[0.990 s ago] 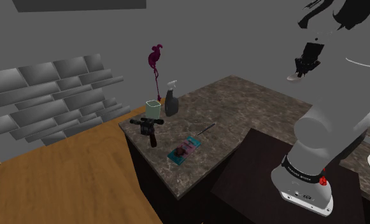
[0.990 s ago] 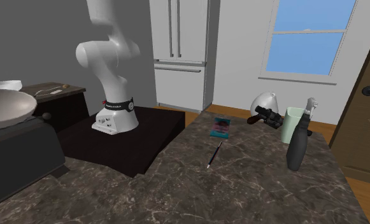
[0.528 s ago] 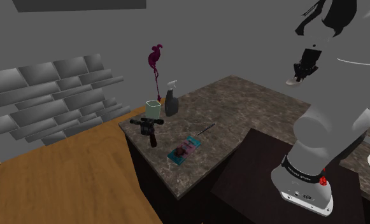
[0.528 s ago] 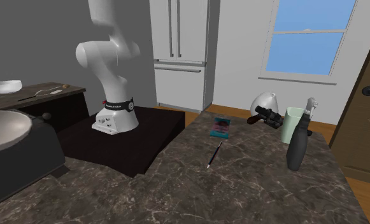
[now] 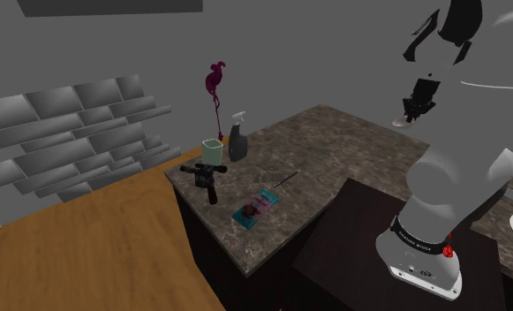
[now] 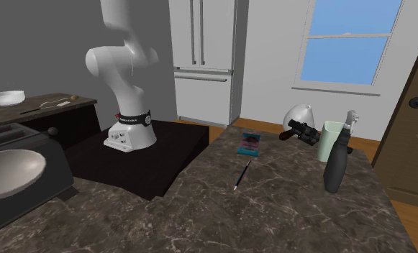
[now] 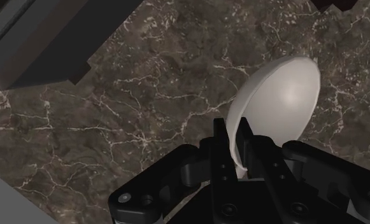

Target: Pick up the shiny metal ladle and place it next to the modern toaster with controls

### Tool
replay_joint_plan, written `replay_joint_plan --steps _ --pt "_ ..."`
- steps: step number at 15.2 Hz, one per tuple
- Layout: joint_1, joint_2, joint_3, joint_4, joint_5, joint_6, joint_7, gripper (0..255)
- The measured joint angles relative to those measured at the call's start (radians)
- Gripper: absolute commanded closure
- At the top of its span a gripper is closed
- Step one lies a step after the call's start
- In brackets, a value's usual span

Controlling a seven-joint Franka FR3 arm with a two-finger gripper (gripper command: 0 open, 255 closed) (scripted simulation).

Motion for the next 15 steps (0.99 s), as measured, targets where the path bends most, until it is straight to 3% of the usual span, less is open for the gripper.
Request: replay_joint_plan --steps 15 --pt "-0.039 0.13 0.042 -0.081 0.111 0.167 -0.079 255"
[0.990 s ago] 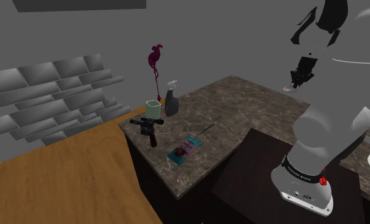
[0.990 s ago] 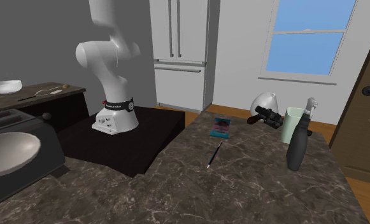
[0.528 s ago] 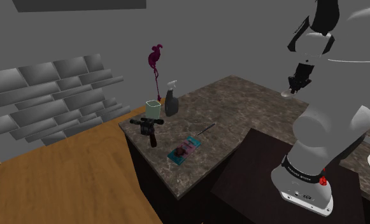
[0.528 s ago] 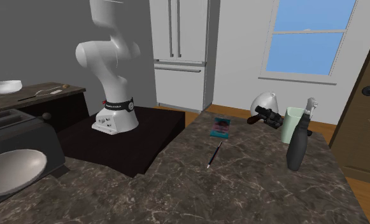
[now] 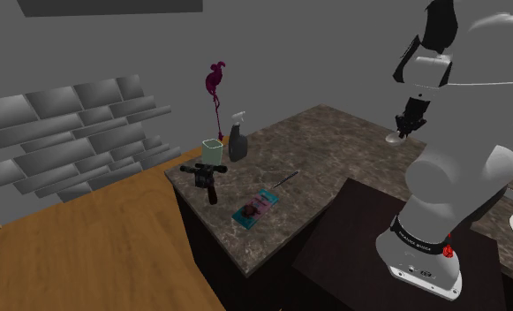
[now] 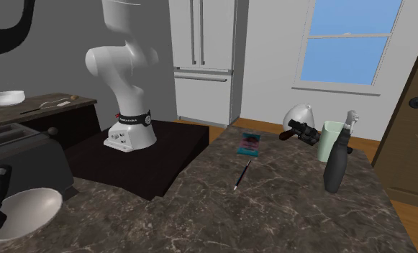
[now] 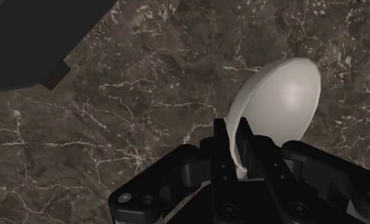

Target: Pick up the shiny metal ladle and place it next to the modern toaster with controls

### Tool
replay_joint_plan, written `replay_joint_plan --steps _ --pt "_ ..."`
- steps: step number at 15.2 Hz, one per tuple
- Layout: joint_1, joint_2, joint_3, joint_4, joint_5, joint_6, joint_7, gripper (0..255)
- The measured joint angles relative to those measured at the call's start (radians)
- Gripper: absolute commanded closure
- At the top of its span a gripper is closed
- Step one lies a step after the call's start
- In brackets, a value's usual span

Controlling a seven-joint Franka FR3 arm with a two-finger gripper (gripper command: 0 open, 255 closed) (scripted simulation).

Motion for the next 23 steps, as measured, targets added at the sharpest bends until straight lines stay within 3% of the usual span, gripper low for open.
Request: replay_joint_plan --steps 23 --pt "-0.099 0.228 0.124 -0.017 0.191 0.191 -0.126 255"
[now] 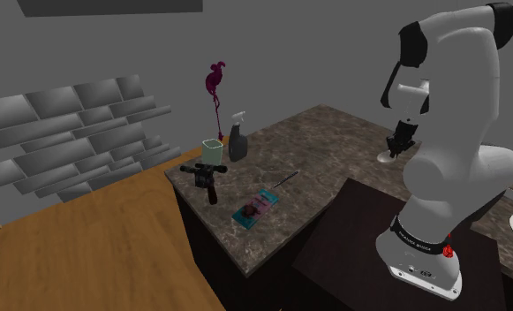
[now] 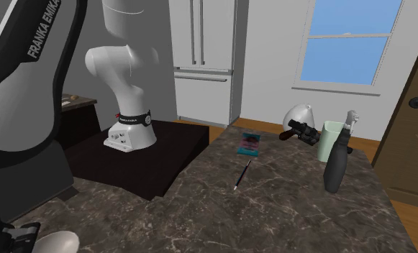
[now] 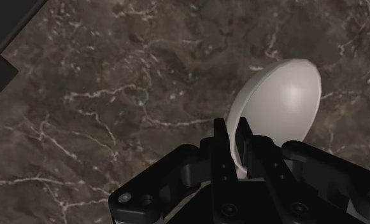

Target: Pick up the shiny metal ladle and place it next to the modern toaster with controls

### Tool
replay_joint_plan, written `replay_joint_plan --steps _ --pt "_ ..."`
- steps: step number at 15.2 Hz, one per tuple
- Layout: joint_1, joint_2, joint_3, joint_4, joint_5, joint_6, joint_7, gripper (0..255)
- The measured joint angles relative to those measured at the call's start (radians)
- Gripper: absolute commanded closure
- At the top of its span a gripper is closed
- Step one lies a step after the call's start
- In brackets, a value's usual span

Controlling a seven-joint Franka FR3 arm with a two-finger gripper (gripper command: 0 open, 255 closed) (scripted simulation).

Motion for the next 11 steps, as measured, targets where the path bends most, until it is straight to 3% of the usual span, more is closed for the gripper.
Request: replay_joint_plan --steps 3,4,11 --pt "0.0 0.001 0.001 0.0 0.001 0.001 0.0 255" --pt "0.0 0.001 0.001 0.0 0.001 0.001 0.0 0" --pt "0.002 -0.007 -0.006 0.006 -0.008 -0.011 0.005 0"
